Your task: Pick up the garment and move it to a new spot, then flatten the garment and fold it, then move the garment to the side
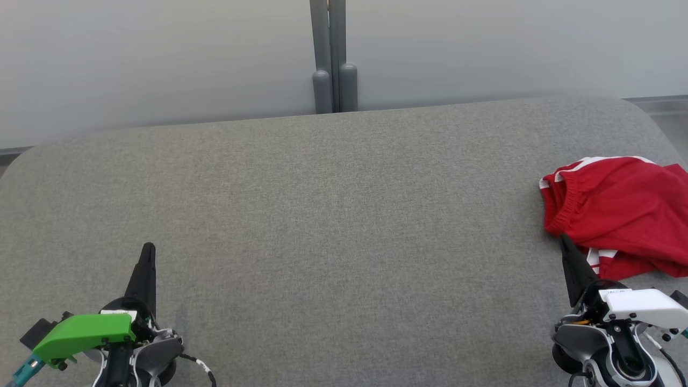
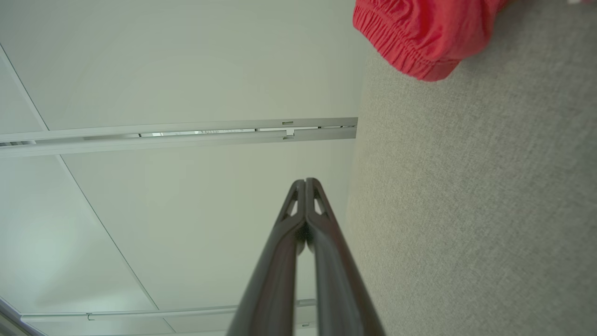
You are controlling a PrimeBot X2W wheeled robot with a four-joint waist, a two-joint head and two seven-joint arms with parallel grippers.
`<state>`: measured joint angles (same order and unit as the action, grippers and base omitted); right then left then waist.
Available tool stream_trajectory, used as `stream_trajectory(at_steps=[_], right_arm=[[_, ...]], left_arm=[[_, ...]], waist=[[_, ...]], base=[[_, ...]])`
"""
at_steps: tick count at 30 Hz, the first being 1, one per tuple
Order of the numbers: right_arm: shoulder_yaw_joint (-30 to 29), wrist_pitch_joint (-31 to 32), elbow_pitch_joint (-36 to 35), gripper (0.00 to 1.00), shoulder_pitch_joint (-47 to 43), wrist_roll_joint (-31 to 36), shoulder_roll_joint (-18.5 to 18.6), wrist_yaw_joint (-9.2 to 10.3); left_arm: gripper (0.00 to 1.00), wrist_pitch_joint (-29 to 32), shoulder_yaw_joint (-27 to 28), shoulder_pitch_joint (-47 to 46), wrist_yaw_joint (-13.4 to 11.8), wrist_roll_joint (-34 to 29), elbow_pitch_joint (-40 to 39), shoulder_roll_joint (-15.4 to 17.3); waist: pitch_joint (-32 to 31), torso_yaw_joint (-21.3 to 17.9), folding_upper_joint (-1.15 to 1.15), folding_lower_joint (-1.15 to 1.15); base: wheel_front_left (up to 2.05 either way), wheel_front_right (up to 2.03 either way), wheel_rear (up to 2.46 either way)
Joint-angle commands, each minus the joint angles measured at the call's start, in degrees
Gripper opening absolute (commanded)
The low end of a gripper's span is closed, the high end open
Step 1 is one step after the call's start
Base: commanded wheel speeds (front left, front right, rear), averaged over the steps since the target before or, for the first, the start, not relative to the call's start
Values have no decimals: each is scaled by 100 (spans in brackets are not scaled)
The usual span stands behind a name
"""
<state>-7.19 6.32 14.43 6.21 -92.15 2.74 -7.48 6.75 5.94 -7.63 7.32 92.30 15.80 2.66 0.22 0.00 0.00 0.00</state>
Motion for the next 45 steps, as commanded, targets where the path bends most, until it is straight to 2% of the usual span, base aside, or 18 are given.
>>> stream_trajectory(at_steps=[1, 45], right_arm=[[0, 25, -24, 0, 61, -32, 26, -2], [1, 24, -24, 0, 61, -32, 27, -2]], left_arm=[[0, 15, 22, -65, 33, 5, -15, 39], [0, 15, 21, -64, 32, 5, -16, 40]], waist=[[0, 0, 0, 0], [0, 0, 0, 0]], base=[[0, 0, 0], [0, 0, 0]])
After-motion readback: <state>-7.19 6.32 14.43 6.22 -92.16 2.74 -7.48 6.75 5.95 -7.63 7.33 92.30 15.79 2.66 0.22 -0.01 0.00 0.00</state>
